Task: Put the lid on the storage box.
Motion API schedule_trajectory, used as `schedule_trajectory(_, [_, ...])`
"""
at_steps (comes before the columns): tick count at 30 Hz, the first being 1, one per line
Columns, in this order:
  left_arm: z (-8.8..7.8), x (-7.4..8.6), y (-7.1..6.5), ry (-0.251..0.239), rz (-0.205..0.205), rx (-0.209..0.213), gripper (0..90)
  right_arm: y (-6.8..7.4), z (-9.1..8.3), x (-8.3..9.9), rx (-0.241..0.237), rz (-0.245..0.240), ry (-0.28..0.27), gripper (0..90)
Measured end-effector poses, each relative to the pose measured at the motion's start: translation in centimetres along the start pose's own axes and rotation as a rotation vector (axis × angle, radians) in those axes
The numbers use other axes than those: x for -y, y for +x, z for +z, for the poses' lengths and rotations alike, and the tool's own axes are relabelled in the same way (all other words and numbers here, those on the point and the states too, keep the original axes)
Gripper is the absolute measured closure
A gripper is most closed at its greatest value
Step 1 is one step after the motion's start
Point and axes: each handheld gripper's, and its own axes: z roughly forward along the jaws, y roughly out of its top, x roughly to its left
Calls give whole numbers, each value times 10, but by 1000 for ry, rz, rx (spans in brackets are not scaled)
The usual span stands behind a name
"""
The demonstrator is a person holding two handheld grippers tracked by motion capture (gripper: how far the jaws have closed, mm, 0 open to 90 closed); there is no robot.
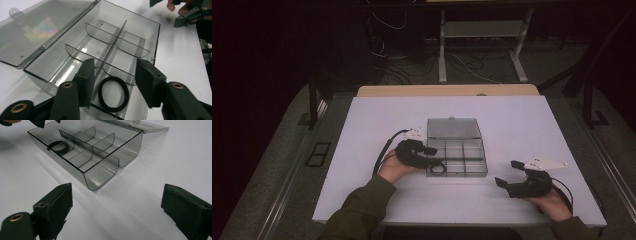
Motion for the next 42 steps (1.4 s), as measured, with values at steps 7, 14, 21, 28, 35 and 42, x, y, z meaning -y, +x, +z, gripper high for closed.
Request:
schedule_trajectory(7, [-7,2,5,-30,-13,-43,361,-1,4,-5,-14,0,8,99])
schedule_trajectory(14, [-17,3,10,-72,-29,-104,302,-4,5,-14,-22,9,7,143])
schedule_trajectory(21, [-23,5,18,-100,-51,-171,218,-11,9,-28,-21,12,-3,153])
schedule_trajectory(28, [-25,5,23,-130,-58,-229,190,-20,17,-43,-42,20,-4,225])
schedule_trajectory(35, [-24,1,30,-146,-76,-266,206,-28,30,-58,-28,28,4,260])
schedule_trajectory(42, [-25,-3,38,-145,-85,-302,230,-39,43,-73,-19,25,-8,319])
